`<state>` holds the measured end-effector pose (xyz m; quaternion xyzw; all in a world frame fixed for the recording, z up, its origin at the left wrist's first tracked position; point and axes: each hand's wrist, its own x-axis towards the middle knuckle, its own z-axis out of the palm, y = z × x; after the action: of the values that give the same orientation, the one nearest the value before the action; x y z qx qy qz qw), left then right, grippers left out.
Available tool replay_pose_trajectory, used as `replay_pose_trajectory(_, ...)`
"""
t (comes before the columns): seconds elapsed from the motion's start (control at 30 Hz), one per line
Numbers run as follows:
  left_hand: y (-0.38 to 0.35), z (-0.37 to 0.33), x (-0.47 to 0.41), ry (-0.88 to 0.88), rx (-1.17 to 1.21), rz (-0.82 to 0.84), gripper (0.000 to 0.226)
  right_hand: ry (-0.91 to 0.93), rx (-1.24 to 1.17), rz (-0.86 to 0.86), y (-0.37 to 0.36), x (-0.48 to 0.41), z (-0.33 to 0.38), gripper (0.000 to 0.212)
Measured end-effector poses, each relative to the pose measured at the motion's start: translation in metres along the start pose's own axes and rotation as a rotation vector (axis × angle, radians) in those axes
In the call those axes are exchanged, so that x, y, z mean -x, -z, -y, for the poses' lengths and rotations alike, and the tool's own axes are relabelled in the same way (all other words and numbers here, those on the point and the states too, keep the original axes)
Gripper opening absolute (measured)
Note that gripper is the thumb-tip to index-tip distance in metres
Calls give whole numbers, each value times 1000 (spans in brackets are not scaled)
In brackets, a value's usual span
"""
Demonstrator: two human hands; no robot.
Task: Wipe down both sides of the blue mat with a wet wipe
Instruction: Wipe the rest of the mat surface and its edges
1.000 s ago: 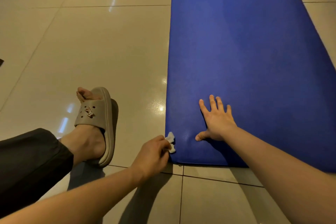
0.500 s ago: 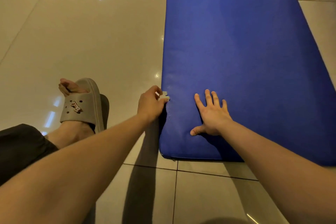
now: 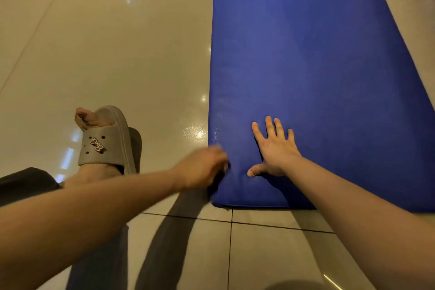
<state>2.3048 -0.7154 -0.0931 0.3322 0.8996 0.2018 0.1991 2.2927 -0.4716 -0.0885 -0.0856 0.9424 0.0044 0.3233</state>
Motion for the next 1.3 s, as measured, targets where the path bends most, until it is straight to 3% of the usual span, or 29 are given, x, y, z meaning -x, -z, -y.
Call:
replay_pose_trajectory(0.1,29,30,-56,472,166,-333,8,1,0,-1,0,0,-1,146)
replay_pose_trajectory(0.17,35,40,-75,619,326,-401,15,2,-1,-3,0,0,-1,146)
replay_pose_trajectory(0.27,23,26,-55,507,307,-364,15,2,2,6,0,-1,-1,146)
replay_pose_trajectory(0.5,-4,-18,37,-49,40,202,22,4,11,-2,-2,-3,-1,146)
replay_pose_trajectory(0.6,1,-13,23,-125,-49,169,21,1,7,-6,-2,-3,-1,147)
replay_pose_trajectory(0.73,11,-3,-19,-45,-104,-45,14,1,4,3,-2,-1,-1,146)
replay_pose_trajectory(0.9,30,20,-67,366,24,-345,9,5,-4,-1,-2,-2,-1,146)
replay_pose_trajectory(0.97,26,23,-69,425,15,-369,13,4,-2,-4,-3,-2,-2,146)
replay_pose_trajectory(1.1,9,9,-39,252,1,-231,26,7,2,-20,-4,-2,-2,145)
replay_pose_trajectory(1.3,-15,-29,28,-168,-8,86,30,11,-8,-26,-3,-2,-2,145)
